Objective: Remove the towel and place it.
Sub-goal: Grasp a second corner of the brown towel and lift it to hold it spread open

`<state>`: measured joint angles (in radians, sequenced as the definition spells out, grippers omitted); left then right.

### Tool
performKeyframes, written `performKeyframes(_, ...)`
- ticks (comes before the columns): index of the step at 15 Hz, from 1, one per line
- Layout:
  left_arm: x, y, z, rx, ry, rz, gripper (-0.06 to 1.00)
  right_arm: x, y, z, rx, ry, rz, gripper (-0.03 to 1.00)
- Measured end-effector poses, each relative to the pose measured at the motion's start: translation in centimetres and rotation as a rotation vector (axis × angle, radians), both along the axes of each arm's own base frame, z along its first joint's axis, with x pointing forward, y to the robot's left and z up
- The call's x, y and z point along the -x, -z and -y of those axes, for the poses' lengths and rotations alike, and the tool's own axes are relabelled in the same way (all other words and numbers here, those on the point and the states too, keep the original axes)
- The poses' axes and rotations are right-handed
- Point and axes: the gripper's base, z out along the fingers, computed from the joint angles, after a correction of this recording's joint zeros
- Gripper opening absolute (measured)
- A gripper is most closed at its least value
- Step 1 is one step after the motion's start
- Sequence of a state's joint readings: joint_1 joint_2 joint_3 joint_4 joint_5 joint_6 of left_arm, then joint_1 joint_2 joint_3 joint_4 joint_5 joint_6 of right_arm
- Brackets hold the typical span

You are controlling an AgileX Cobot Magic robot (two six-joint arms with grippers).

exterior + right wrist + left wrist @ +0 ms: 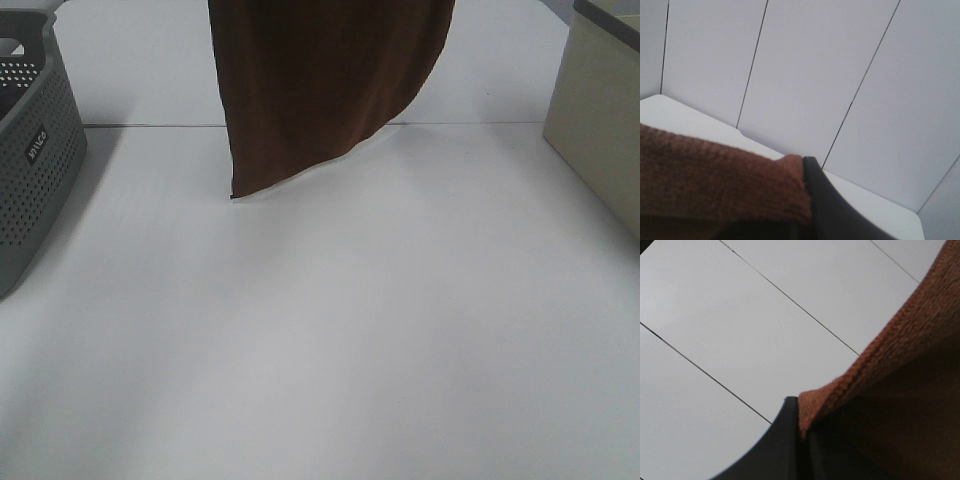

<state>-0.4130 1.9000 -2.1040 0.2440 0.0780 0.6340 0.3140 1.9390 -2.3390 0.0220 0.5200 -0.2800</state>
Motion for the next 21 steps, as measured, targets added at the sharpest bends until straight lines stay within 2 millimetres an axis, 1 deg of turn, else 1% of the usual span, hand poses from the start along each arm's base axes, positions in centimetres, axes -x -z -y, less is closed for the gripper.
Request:
performKeyframes(2,-1.8,1.0,-1.0,0.063,-0.005,0.037,0.0,-1.0,0.4,-0.3,-0.028,0.003,0.058,0.01)
performKeyframes(4,-3.7,2.5,-1.5,0.097,-0.009,0.075,0.0,-2.0,0.9,-0.7,-0.063,-0.002,0.099,0.01)
performKeyframes(5,-4.5,3.2,-1.5,0.108,-0.008,0.103,0.0,-2.5,1.3,-0.8,-0.073,-0.002,0.113,0.01)
performKeyframes(6,-4.9,3.6,-1.5,0.111,-0.007,0.111,0.0,-2.8,1.5,-0.9,-0.076,-0.001,0.118,0.01)
performKeyframes(7,-5.9,4.2,-1.5,0.119,-0.008,0.136,0.0,-3.4,2.2,-1.1,-0.08,0.0,0.123,0.01)
performKeyframes(9,-7.8,4.9,-1.5,0.135,-0.015,0.188,0.0,-4.6,3.5,-1.5,-0.089,0.002,0.138,0.01)
performKeyframes(11,-9.1,4.7,-1.9,0.157,-0.026,0.258,0.0,-5.6,3.8,-1.8,-0.101,0.002,0.171,0.01)
performKeyframes(12,-10.1,5.0,-2.1,0.174,-0.033,0.315,0.0,-6.3,4.0,-2.0,-0.113,0.002,0.208,0.01)
performKeyframes(14,-10.5,5.0,-2.8,0.186,-0.046,0.334,0.0,-6.5,4.0,-2.1,-0.118,0.002,0.219,0.01)
performKeyframes(16,-10.9,5.0,-3.9,0.214,-0.055,0.306,0.0,-6.7,4.3,-2.2,-0.121,0.002,0.223,0.01)
performKeyframes(21,-11.1,5.3,-4.0,0.218,-0.055,0.268,0.0,-6.8,4.5,-2.3,-0.119,0.0,0.206,0.01)
